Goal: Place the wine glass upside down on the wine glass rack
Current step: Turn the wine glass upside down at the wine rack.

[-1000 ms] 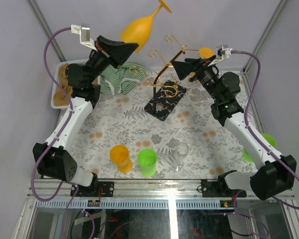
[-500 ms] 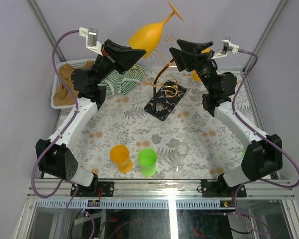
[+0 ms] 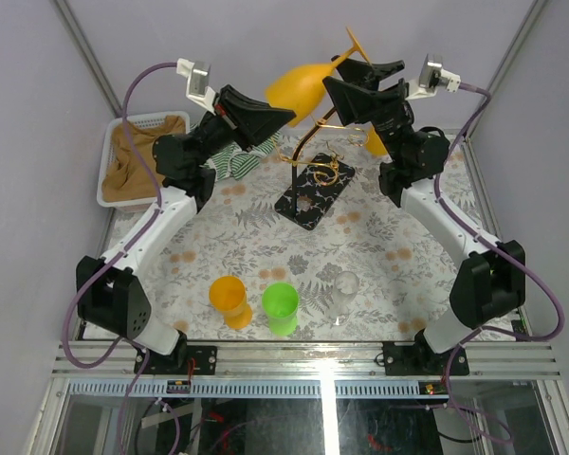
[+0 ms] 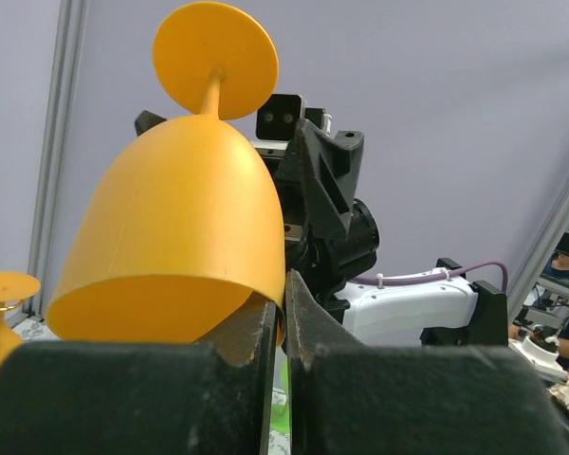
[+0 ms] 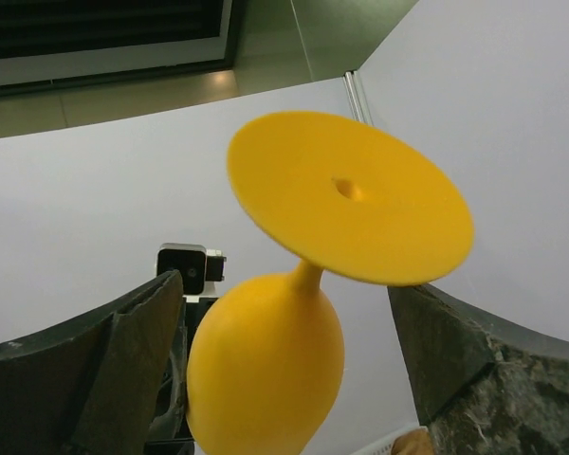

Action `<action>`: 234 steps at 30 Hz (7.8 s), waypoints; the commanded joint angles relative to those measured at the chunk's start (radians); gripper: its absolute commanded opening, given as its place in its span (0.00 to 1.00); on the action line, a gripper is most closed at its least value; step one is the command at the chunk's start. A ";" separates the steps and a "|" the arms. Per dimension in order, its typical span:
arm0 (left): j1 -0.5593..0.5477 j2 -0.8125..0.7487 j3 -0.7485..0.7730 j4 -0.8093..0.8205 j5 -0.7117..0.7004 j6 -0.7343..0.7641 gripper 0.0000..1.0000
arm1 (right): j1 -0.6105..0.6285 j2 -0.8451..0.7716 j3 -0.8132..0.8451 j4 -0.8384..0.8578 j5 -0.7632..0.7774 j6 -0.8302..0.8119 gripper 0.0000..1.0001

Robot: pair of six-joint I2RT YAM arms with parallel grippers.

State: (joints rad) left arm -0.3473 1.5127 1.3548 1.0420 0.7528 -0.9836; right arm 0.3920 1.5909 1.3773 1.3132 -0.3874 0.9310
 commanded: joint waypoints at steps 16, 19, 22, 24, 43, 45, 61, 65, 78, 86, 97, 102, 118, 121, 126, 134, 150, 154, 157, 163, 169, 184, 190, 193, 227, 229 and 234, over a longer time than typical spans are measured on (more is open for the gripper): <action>-0.045 0.077 0.035 0.169 -0.010 -0.096 0.02 | 0.012 0.008 0.055 0.008 0.005 -0.044 0.00; -0.045 0.075 0.038 0.170 -0.010 -0.097 0.04 | 0.013 0.004 0.052 -0.006 0.013 -0.047 0.00; -0.044 0.074 0.037 0.167 -0.011 -0.092 0.03 | 0.013 0.009 0.055 -0.015 -0.002 -0.041 0.01; -0.045 0.074 0.038 0.168 -0.013 -0.092 0.02 | 0.015 0.013 0.059 -0.015 -0.014 -0.030 0.14; -0.045 0.083 0.059 0.181 -0.068 -0.090 0.00 | 0.024 0.000 -0.006 -0.032 0.000 -0.043 0.41; -0.044 0.083 0.063 0.181 -0.077 -0.086 0.00 | 0.026 -0.002 -0.015 -0.033 0.004 -0.042 0.42; -0.045 0.096 0.068 0.223 -0.078 -0.122 0.00 | 0.027 -0.011 -0.038 -0.048 0.051 -0.082 0.36; -0.045 0.100 0.068 0.230 -0.056 -0.128 0.00 | 0.026 0.007 -0.020 -0.027 0.057 -0.067 0.16; -0.064 0.118 0.070 0.254 -0.010 -0.162 0.00 | 0.026 0.048 0.039 -0.019 0.054 -0.055 0.28; -0.066 0.119 0.067 0.253 -0.005 -0.162 0.00 | 0.026 0.067 0.076 -0.019 0.050 -0.049 0.29; -0.065 0.121 0.056 0.261 0.003 -0.171 0.00 | 0.026 0.097 0.093 -0.020 0.063 -0.050 0.34; -0.065 0.117 0.048 0.268 0.007 -0.173 0.00 | 0.027 0.106 0.098 -0.018 0.071 -0.043 0.40; -0.065 0.128 0.044 0.288 0.010 -0.191 0.00 | 0.027 0.102 0.100 -0.021 0.070 -0.041 0.16; -0.065 0.134 0.039 0.305 0.011 -0.206 0.01 | 0.026 0.098 0.097 -0.026 0.069 -0.043 0.00; -0.066 0.130 0.035 0.305 0.017 -0.199 0.09 | 0.027 0.092 0.089 -0.033 0.070 -0.045 0.00; -0.065 0.115 0.023 0.289 0.040 -0.171 0.19 | 0.025 0.077 0.067 -0.048 0.089 -0.082 0.00; -0.017 0.089 -0.044 0.279 0.037 -0.165 0.50 | 0.010 -0.015 -0.021 -0.121 0.143 -0.185 0.00; 0.004 0.084 -0.073 0.279 0.053 -0.168 0.48 | -0.010 -0.041 -0.048 -0.136 0.159 -0.194 0.00; 0.020 0.075 -0.103 0.276 0.054 -0.168 0.48 | -0.033 -0.056 -0.063 -0.137 0.164 -0.186 0.00; 0.023 0.071 -0.131 0.261 0.068 -0.158 0.47 | -0.054 -0.064 -0.075 -0.137 0.163 -0.180 0.00; 0.038 0.059 -0.145 0.208 0.104 -0.124 0.46 | -0.073 -0.085 -0.098 -0.161 0.154 -0.196 0.00; 0.212 -0.050 -0.153 -0.056 0.137 0.051 0.46 | -0.096 -0.415 -0.210 -0.663 0.226 -0.583 0.00; 0.239 -0.051 -0.132 -0.075 0.137 0.066 0.46 | -0.098 -0.540 -0.275 -0.938 0.199 -0.683 0.00; 0.243 -0.045 -0.121 -0.095 0.135 0.082 0.46 | -0.096 -0.593 -0.339 -1.030 0.207 -0.727 0.00; 0.312 0.088 -0.006 -0.050 0.126 0.052 0.45 | -0.093 -0.439 -0.683 -0.532 0.249 -0.772 0.00; 0.318 0.102 0.008 -0.046 0.128 0.046 0.45 | -0.092 -0.427 -0.675 -0.525 0.246 -0.774 0.00; 0.325 0.134 0.034 -0.020 0.130 0.028 0.44 | -0.088 -0.401 -0.672 -0.501 0.257 -0.798 0.00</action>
State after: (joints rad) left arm -0.0322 1.6249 1.3422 0.9375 0.8799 -0.9325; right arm 0.2955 1.1816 0.6518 0.6971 -0.1410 0.1703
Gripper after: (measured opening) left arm 0.447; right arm 0.057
